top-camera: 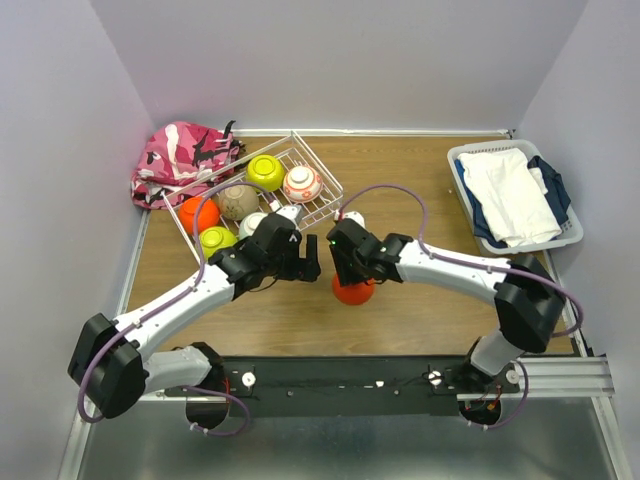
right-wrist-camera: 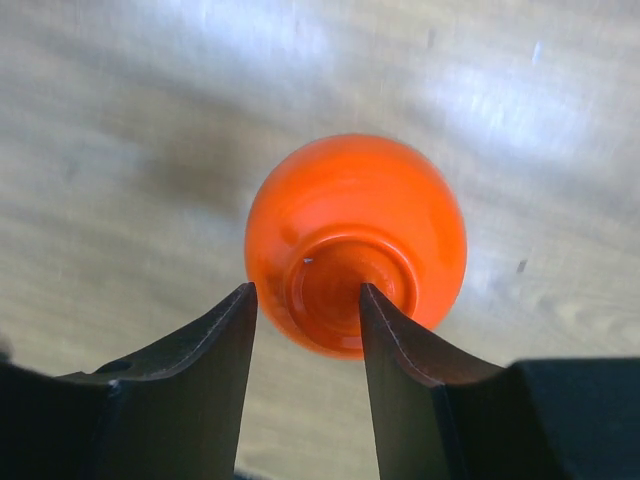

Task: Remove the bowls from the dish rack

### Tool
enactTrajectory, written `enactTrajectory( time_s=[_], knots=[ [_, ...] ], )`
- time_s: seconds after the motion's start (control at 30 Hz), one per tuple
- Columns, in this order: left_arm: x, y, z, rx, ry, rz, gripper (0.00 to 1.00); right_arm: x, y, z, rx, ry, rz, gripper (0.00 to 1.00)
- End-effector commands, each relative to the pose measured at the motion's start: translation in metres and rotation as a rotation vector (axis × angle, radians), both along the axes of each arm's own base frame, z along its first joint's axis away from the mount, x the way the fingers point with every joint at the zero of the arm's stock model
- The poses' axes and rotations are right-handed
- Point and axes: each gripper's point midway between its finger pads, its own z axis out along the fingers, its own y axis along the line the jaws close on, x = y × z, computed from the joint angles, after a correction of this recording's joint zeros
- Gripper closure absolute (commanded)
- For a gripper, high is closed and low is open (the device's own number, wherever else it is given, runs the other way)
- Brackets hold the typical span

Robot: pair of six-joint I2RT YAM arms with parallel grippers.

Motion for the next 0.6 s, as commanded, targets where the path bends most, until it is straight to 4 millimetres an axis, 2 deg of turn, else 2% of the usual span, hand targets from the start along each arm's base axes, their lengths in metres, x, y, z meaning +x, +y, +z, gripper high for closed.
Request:
enactTrajectory(
  time_s=[0.0,0.07,0.17,0.27,0.3,0.37,0.4,0.43,0.47,0.5,0.57],
  knots=[
    [0.006,0.008,0.017,-0.018,-0.053,0.063,0.03,0.025,-0.005,-0.022,-0.15,-0.043,0.034,0.45],
    [0.005,0.009,0.018,-0.014,-0.049,0.067,0.03,0.033,0.005,-0.002,-0.101,-0.082,0.037,0.45],
    [0.006,0.008,0.02,-0.014,-0.047,0.07,0.03,0.041,0.0,0.019,-0.085,-0.124,0.006,0.4],
    [0.009,0.003,0.02,-0.01,-0.031,0.063,0.03,0.045,-0.023,0.025,-0.114,-0.148,-0.062,0.33],
    [0.013,-0.002,0.028,-0.021,-0.037,0.062,0.03,0.043,-0.032,0.03,-0.105,-0.157,-0.084,0.29],
    [0.015,-0.009,0.025,0.0,-0.017,0.046,0.03,0.045,-0.048,0.033,-0.09,-0.164,-0.14,0.27],
    [0.02,-0.016,0.036,-0.008,-0.036,0.036,0.03,0.046,-0.053,0.047,-0.046,-0.194,-0.16,0.25],
    [0.019,-0.021,0.036,0.005,-0.036,0.021,0.03,0.044,-0.064,0.041,-0.043,-0.179,-0.19,0.23],
    [0.021,-0.026,0.03,0.03,-0.026,0.011,0.04,0.045,-0.069,0.044,-0.023,-0.189,-0.212,0.21],
    [0.026,-0.034,0.038,0.024,-0.04,0.004,0.04,0.045,-0.075,0.046,-0.007,-0.198,-0.234,0.19],
    [0.026,-0.045,0.027,0.058,-0.008,-0.025,0.05,0.045,-0.092,0.051,0.028,-0.217,-0.295,0.16]
  ],
)
